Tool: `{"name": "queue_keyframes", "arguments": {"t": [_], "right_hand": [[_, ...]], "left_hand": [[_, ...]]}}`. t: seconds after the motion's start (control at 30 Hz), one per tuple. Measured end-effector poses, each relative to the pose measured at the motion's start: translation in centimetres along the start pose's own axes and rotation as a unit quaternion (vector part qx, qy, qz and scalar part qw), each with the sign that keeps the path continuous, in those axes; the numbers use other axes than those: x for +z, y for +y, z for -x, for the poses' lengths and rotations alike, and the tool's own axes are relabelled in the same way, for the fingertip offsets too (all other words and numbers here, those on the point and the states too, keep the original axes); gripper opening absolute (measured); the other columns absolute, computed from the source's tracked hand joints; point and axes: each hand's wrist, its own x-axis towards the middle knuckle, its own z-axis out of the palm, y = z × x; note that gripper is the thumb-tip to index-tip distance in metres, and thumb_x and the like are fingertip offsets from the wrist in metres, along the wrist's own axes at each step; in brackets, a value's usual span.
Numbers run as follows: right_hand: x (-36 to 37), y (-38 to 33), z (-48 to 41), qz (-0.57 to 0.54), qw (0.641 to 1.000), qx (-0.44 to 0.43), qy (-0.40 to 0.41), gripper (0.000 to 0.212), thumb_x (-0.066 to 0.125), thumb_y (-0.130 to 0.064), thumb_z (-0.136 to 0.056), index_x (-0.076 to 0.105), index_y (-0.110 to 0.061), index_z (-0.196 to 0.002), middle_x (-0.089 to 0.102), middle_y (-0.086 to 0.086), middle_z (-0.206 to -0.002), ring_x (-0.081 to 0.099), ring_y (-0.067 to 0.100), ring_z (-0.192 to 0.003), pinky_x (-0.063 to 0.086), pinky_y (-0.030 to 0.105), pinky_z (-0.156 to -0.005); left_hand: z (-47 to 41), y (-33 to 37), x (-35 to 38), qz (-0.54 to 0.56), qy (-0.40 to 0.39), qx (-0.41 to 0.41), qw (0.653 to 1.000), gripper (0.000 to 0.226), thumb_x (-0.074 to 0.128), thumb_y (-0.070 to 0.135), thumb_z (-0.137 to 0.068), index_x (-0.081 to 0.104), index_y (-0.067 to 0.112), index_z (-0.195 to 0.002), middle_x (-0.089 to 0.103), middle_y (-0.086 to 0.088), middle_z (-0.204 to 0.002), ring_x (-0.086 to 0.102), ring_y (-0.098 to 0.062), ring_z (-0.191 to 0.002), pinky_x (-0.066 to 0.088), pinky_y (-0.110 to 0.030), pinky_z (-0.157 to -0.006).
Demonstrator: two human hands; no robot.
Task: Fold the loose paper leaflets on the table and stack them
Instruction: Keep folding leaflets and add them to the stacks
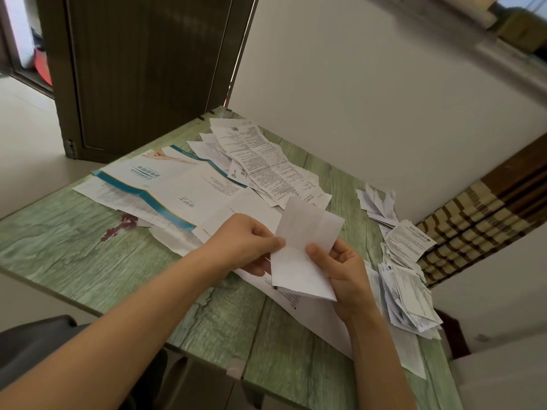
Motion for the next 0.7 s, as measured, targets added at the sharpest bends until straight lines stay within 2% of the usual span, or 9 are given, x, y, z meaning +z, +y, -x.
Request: {"name": "queue_keyframes", "arguments": {"t": [0.17,0.23,0.33,0.37,0.43,0.53,0.6,0.7], "right_hand": [[0.25,-0.26,0.09,-0.015,0.999,0.032,-0.021,0.039,0.065,-0.015,-0.072,0.063,-0.003,-0.109,0.072,0.012,-0.099,0.07,0.024,-0.083,0.058,0.03,-0.063],[0.2,-0.31,0.11,-0.026,0.998,0.049,-0.034,0.042,0.064,-0.015,-0.074,0.06,-0.001,-0.114,0.071,0.013,-0.103,0.07,0.025,-0.085,0.057,0.03,-0.063],[-0.08,-0.28,0.0,-0.038,0.996,0.057,-0.059,0.034,0.066,-0.005,-0.077,0.062,-0.003,-0.111,0.072,0.011,-0.101,0.069,0.023,-0.086,0.057,0.029,-0.066],[-0.1,-0.28,-0.04,-0.039,0.996,0.056,-0.063,0.03,0.063,-0.001,-0.077,0.063,-0.004,-0.107,0.072,0.009,-0.098,0.069,0.023,-0.085,0.057,0.029,-0.067],[-0.06,-0.15,-0.04,-0.01,0.997,0.046,-0.059,0.023,0.056,0.005,-0.08,0.07,-0.01,-0.091,0.07,0.006,-0.09,0.065,0.022,-0.085,0.055,0.029,-0.068],[0.21,-0.06,0.12,0.032,0.997,0.024,-0.062,0.044,0.049,0.009,-0.087,0.072,-0.018,-0.06,0.072,0.002,-0.092,0.064,0.02,-0.09,0.052,0.024,-0.067],[0.35,-0.17,0.3,0.034,0.997,0.02,-0.068,0.048,0.05,0.01,-0.086,0.072,-0.018,-0.054,0.073,-0.001,-0.095,0.065,0.018,-0.093,0.054,0.024,-0.068],[0.37,-0.25,0.37,0.044,0.997,0.003,-0.064,0.049,0.051,0.013,-0.084,0.072,-0.018,-0.053,0.073,-0.006,-0.094,0.066,0.011,-0.094,0.054,0.023,-0.069]], "left_hand": [[-0.25,-0.22,0.01,-0.02,0.031,0.015,0.999,0.022,0.068,0.011,-0.085,0.066,-0.011,-0.087,0.07,-0.022,-0.085,0.063,-0.018,-0.061,0.054,-0.02,-0.054],[-0.3,-0.21,-0.07,-0.021,0.037,0.02,0.999,0.024,0.068,0.009,-0.084,0.064,-0.014,-0.09,0.068,-0.021,-0.081,0.062,-0.016,-0.059,0.054,-0.02,-0.053],[-0.43,-0.09,-0.14,-0.023,0.045,0.021,0.998,0.018,0.066,0.006,-0.084,0.065,-0.011,-0.084,0.065,-0.014,-0.074,0.059,-0.012,-0.054,0.052,-0.016,-0.048],[-0.4,0.01,-0.18,-0.023,0.048,0.018,0.998,0.011,0.063,0.005,-0.085,0.066,-0.004,-0.079,0.066,-0.01,-0.073,0.06,-0.01,-0.054,0.051,-0.015,-0.047],[-0.26,0.13,-0.23,-0.02,0.046,0.017,0.999,0.017,0.056,0.0,-0.086,0.067,0.008,-0.077,0.064,-0.004,-0.071,0.058,-0.003,-0.05,0.047,-0.014,-0.045],[-0.19,0.27,-0.07,0.012,0.033,-0.008,0.999,0.025,0.046,0.0,-0.089,0.069,0.008,-0.088,0.063,-0.006,-0.079,0.058,-0.008,-0.055,0.046,-0.015,-0.043],[-0.22,0.39,0.12,0.079,0.027,-0.052,0.995,0.025,0.042,0.008,-0.093,0.067,0.008,-0.092,0.065,-0.007,-0.08,0.059,-0.014,-0.057,0.048,-0.02,-0.044],[-0.14,0.48,0.36,0.14,-0.007,-0.103,0.985,0.028,0.048,0.033,-0.096,0.062,0.01,-0.092,0.068,-0.009,-0.083,0.065,-0.025,-0.07,0.055,-0.03,-0.057]]}}
